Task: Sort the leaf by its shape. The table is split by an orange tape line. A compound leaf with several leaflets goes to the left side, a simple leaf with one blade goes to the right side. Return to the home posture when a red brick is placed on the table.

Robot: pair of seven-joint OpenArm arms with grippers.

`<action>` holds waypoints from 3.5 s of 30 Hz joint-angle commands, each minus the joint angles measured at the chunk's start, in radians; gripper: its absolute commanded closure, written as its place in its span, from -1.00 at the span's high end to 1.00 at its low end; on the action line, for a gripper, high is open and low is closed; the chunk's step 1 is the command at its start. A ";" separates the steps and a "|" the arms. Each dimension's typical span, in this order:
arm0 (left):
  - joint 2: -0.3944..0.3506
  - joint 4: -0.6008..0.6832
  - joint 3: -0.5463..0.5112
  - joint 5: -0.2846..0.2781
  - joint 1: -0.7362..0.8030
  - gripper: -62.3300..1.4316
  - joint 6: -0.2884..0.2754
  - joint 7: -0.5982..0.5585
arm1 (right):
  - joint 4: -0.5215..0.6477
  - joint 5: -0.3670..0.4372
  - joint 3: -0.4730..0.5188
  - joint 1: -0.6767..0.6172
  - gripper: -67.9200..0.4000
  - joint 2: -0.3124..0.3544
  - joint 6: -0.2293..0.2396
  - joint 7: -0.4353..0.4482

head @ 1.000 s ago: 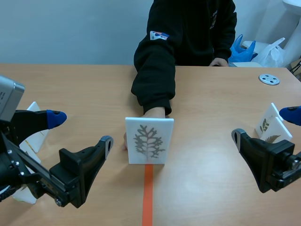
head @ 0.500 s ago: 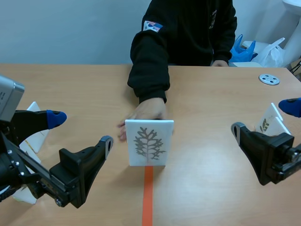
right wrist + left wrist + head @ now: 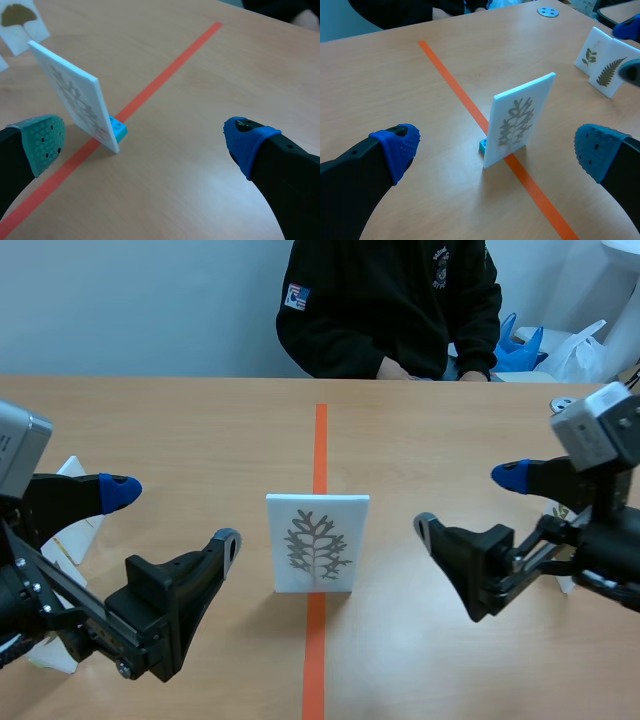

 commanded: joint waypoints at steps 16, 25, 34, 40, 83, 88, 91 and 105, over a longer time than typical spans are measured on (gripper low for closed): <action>0.002 0.004 -0.006 -0.005 0.007 1.00 -0.001 -0.014 | -0.396 -0.211 -0.339 0.323 1.00 -0.080 -0.006 0.230; 0.003 0.004 -0.006 -0.005 0.007 1.00 -0.001 -0.015 | -0.548 -0.288 -0.486 0.418 1.00 -0.159 -0.084 0.283; 0.003 0.004 -0.006 -0.005 0.007 1.00 -0.001 -0.015 | -0.560 -0.306 -0.528 0.418 0.23 -0.161 -0.111 0.290; 0.003 0.004 -0.006 -0.005 0.007 1.00 -0.001 -0.015 | -0.560 -0.306 -0.528 0.418 -0.29 -0.155 -0.111 0.290; 0.002 0.004 -0.006 -0.005 0.007 1.00 -0.001 -0.022 | -0.130 -0.054 0.156 -0.039 -0.94 -0.097 -0.024 0.232; 0.002 0.004 -0.006 -0.005 0.007 1.00 -0.001 -0.022 | -0.130 0.010 0.232 -0.084 -0.94 -0.099 -0.024 0.191; 0.002 0.004 -0.006 -0.005 0.007 1.00 -0.001 -0.022 | -0.137 0.010 0.266 -0.087 -0.94 -0.108 -0.027 0.164; 0.002 0.004 -0.006 -0.005 0.007 1.00 -0.001 -0.037 | -0.367 0.010 0.279 0.009 -0.94 -0.123 -0.040 0.159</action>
